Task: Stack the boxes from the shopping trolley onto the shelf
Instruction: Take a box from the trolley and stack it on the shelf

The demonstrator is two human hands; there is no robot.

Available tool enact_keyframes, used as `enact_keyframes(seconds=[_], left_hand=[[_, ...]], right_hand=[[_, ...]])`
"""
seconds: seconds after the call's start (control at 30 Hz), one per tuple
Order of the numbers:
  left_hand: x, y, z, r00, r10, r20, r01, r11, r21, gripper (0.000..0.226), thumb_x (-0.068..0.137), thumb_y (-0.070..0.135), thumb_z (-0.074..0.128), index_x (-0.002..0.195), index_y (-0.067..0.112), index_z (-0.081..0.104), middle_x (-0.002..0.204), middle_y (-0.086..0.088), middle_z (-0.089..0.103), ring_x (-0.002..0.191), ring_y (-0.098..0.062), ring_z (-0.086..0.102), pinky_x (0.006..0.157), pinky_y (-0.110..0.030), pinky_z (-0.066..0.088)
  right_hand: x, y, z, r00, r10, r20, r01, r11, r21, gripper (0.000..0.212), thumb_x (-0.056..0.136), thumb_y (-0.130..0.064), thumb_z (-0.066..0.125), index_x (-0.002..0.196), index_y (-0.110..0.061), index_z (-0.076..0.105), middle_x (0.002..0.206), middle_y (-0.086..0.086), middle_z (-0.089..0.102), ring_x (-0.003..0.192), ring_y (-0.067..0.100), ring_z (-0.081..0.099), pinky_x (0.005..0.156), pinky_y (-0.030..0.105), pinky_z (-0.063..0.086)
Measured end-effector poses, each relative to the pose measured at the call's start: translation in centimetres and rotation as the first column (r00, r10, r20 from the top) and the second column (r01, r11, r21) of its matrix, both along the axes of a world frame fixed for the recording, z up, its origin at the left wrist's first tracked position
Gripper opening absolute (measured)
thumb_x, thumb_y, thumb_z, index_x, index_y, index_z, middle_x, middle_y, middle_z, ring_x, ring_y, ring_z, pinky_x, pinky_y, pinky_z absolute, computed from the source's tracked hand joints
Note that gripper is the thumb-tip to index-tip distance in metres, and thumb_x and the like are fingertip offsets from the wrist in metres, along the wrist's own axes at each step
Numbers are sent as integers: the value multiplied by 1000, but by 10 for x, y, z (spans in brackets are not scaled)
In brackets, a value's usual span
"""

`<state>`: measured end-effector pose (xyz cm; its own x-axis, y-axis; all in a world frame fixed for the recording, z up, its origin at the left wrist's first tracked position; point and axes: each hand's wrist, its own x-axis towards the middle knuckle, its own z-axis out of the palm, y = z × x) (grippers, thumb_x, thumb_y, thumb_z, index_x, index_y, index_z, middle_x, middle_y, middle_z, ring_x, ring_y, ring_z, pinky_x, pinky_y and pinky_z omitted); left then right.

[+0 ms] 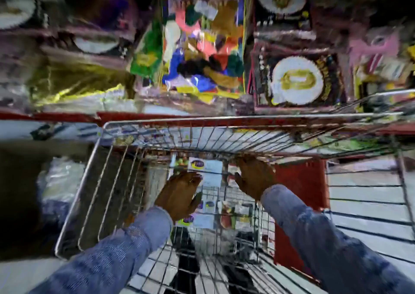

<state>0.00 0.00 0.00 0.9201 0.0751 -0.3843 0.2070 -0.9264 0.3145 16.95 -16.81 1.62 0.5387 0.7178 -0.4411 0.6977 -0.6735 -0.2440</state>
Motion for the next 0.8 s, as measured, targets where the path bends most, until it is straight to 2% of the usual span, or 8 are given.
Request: enact_keyframes(seconds=[0.13, 0.2, 0.27, 0.33, 0.4, 0.5, 0.67, 0.8], left_hand=[[19, 1, -45, 1000, 5, -15, -4, 1000, 12, 43, 61, 6, 85, 101, -4, 70, 95, -23, 74, 78, -40, 72, 60, -41, 62], [21, -6, -61, 1000, -1, -22, 2, 1000, 29, 40, 74, -5, 78, 111, -9, 65, 110, -31, 67, 96, -44, 68, 76, -48, 60], [19, -6, -88, 994, -105, -5, 105, 988, 110, 35, 99, 5, 48, 133, -6, 49, 138, -26, 52, 127, -39, 49, 106, -47, 41], [13, -5, -109, 992, -76, -98, 84, 994, 73, 47, 92, 0, 51, 138, -4, 41, 146, -24, 43, 139, -39, 33, 113, -50, 31], [6, -3, -128, 996, -81, -37, 83, 994, 73, 59, 71, -8, 70, 127, -4, 54, 136, -26, 53, 130, -44, 44, 104, -56, 42], [7, -2, -119, 989, -136, -60, 142, 984, 107, 53, 54, -6, 82, 104, 3, 69, 121, -21, 65, 112, -42, 59, 89, -54, 53], [15, 4, -127, 996, -83, -11, 84, 996, 37, 56, 58, -15, 72, 108, 9, 65, 130, -23, 60, 114, -44, 59, 89, -53, 54], [22, 7, -133, 993, -122, 2, 121, 991, 54, 63, 54, -22, 64, 109, 8, 61, 102, -16, 69, 89, -38, 66, 73, -46, 58]], right_hand=[[13, 13, -52, 999, -14, -44, 13, 1000, -20, 45, 87, -30, 56, 130, -17, 54, 133, 17, 60, 119, 38, 58, 93, 43, 49], [16, 19, -77, 999, -1, -47, 0, 1000, -20, 37, 84, -24, 58, 121, -17, 59, 124, 15, 65, 115, 36, 61, 90, 40, 51], [19, 23, -94, 997, 55, -55, -56, 998, -26, 37, 84, -22, 59, 119, -12, 58, 121, 17, 65, 114, 38, 60, 89, 42, 50], [22, 28, -107, 992, 97, -75, -100, 995, -29, 42, 81, -24, 59, 120, -10, 56, 120, 16, 65, 112, 37, 61, 87, 45, 54], [22, 33, -115, 988, 125, -91, -129, 991, -36, 51, 78, -26, 61, 126, -12, 53, 122, 12, 64, 112, 35, 61, 84, 44, 55], [24, 39, -123, 977, 205, -67, -211, 972, -101, 69, 74, -27, 68, 137, -15, 45, 128, 14, 61, 112, 37, 60, 84, 42, 52], [29, 47, -127, 956, 290, -43, -293, 941, -167, 76, 73, -21, 71, 142, -12, 40, 131, 16, 59, 116, 37, 58, 88, 43, 53], [29, 51, -131, 949, 312, -55, -317, 936, -153, 66, 82, -17, 62, 142, -8, 37, 131, 18, 58, 115, 38, 59, 86, 44, 52]])
